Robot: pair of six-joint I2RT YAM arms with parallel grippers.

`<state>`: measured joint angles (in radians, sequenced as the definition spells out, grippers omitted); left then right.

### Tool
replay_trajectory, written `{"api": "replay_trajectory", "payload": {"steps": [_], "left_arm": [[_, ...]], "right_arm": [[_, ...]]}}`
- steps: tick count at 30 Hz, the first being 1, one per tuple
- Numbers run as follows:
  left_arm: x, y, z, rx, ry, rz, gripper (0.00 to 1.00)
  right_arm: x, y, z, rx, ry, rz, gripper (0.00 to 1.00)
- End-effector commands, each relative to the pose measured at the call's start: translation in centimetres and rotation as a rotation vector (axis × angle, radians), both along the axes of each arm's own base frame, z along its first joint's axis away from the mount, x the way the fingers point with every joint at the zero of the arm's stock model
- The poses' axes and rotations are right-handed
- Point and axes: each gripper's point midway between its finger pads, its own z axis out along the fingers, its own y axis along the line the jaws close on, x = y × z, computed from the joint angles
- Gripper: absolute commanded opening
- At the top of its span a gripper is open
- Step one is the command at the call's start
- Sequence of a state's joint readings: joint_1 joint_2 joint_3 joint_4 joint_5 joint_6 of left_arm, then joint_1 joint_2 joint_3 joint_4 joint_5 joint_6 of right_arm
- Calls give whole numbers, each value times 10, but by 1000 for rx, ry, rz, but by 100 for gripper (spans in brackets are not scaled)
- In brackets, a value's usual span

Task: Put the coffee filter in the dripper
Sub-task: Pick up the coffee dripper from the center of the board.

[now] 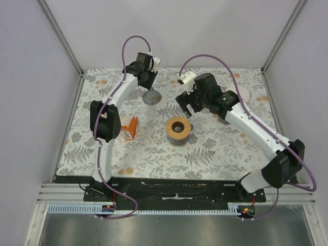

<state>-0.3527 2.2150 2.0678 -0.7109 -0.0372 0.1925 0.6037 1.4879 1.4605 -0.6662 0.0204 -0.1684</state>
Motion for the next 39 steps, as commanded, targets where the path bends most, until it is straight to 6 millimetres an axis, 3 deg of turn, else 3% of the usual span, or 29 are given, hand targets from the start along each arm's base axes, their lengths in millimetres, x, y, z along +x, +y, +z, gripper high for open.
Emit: {"api": "replay_trajectory", "payload": {"steps": [1,6,18,21,22,23,25,29,32,35,39], "left_arm": [[17,0,10,9,-45,18,40],[19,-8,-8,-2,-3,-4,38],[24,-1,-52,57,50,8,37],[19,-8,-54,29,71,-14,18],[17,-10,-53,17,75,-23,7],[17,-9,-51,6,76,-23,2],[15,-14,-47,-46,88,-30,2],[9,-19,-6,-181,73,-47,2],[-5,-27,42,-274,20,-96,2],[-33,-39,94,-385,-21,-169,2],[-77,-52,155,-523,-39,-277,2]], "right_arm": [[5,-6,16,30,-73,-30,98],[4,-15,11,-1,-80,-45,98],[4,-18,16,3,-99,-51,98],[2,-20,20,23,-115,-50,98],[1,-21,23,37,-126,-46,98],[-1,-20,24,52,-129,-36,98],[-3,-18,29,86,-142,-18,98],[-8,-15,45,161,-185,13,98],[-16,-8,58,228,-233,81,98],[-25,4,65,296,-255,160,98],[-31,4,92,458,-298,185,98]]}}
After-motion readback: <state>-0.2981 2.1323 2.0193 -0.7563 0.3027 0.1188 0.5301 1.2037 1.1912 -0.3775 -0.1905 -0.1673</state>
